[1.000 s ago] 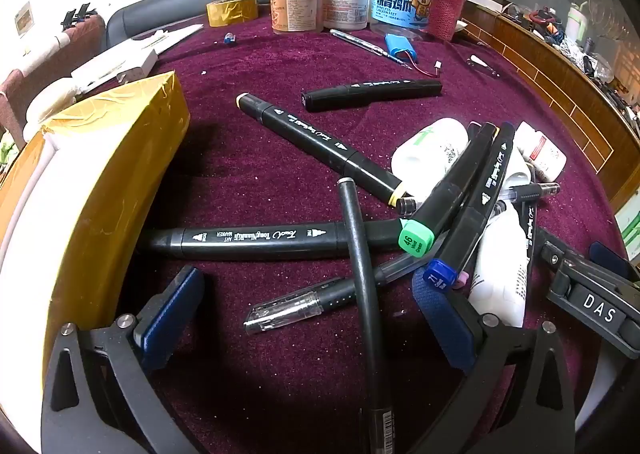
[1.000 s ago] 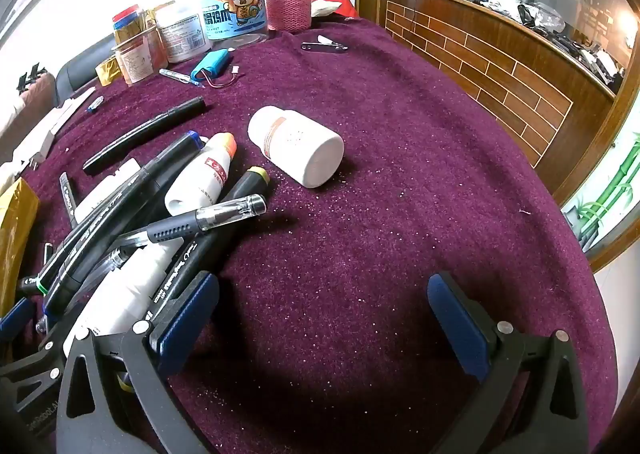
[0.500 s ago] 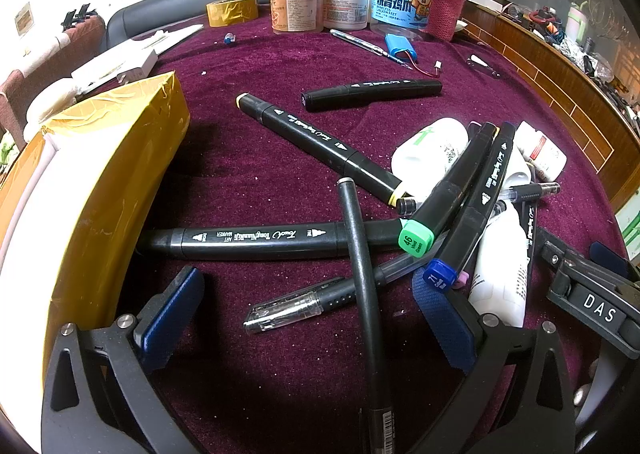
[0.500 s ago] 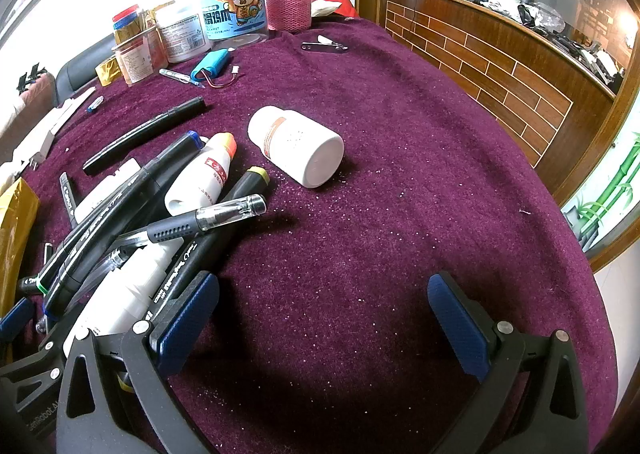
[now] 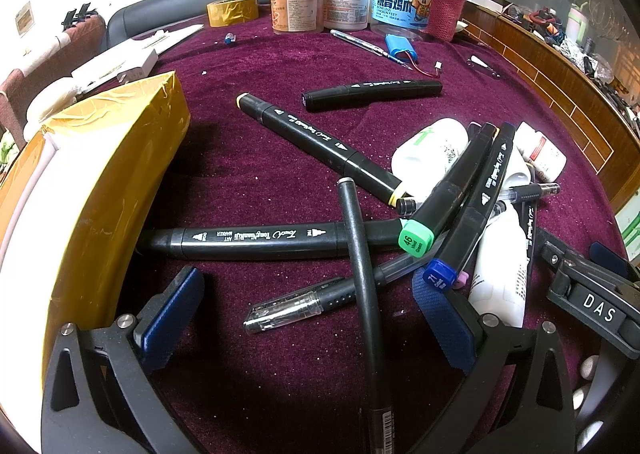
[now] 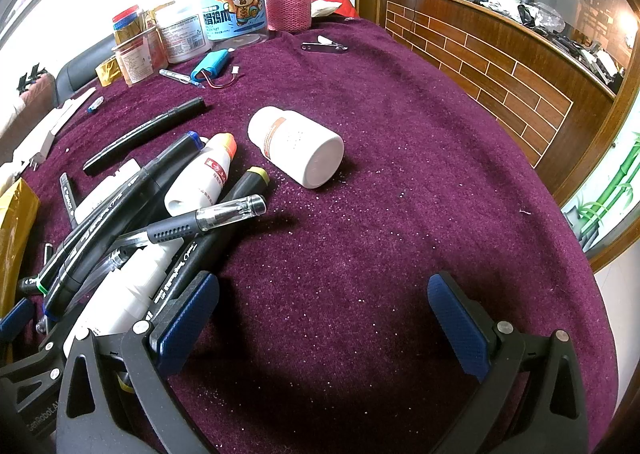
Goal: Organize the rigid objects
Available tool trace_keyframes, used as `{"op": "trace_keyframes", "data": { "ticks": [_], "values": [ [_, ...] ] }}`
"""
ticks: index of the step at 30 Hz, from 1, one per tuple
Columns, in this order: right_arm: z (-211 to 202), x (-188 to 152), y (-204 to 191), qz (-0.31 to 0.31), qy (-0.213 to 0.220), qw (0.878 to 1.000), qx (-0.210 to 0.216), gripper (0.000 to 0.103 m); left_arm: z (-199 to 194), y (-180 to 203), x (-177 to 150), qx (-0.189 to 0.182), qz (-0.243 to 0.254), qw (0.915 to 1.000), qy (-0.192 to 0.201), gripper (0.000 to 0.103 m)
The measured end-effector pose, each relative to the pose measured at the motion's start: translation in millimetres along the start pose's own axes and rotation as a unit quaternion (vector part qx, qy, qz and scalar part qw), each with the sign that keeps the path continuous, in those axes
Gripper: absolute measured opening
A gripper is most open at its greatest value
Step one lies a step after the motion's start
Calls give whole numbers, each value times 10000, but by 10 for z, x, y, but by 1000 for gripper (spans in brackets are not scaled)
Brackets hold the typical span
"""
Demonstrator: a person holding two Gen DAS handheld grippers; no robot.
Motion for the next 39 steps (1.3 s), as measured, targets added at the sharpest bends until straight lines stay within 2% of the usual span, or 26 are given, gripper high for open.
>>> {"op": "trace_keyframes", "data": {
  "ticks": [26, 30, 33, 39],
  "values": [
    [-2, -4, 4, -3, 0, 10000, 10, 102, -9, 8, -16, -62, 76, 9999, -34, 103],
    [-13, -32, 0, -112, -149, 9997, 164, 102, -78, 27, -122, -195, 369, 9987, -305, 103],
    [44, -16, -5, -190, -304, 9991, 232, 102, -185, -8, -283, -135, 336, 9991, -227, 103],
    [3, -57, -8, -249, -411, 9986, 208, 102, -172, -14, -246, -70, 288, 9993, -236, 103]
  ]
}}
Point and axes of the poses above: each gripper's, at about its wrist camera, not at the fingertips, and z roughly the way its jaws point, y to its right, x to its top, the point moved 10 cm from there along z, roughly the way its jaws point, and after that the axes turned 15 degrees about x, right-handed, at the moved point
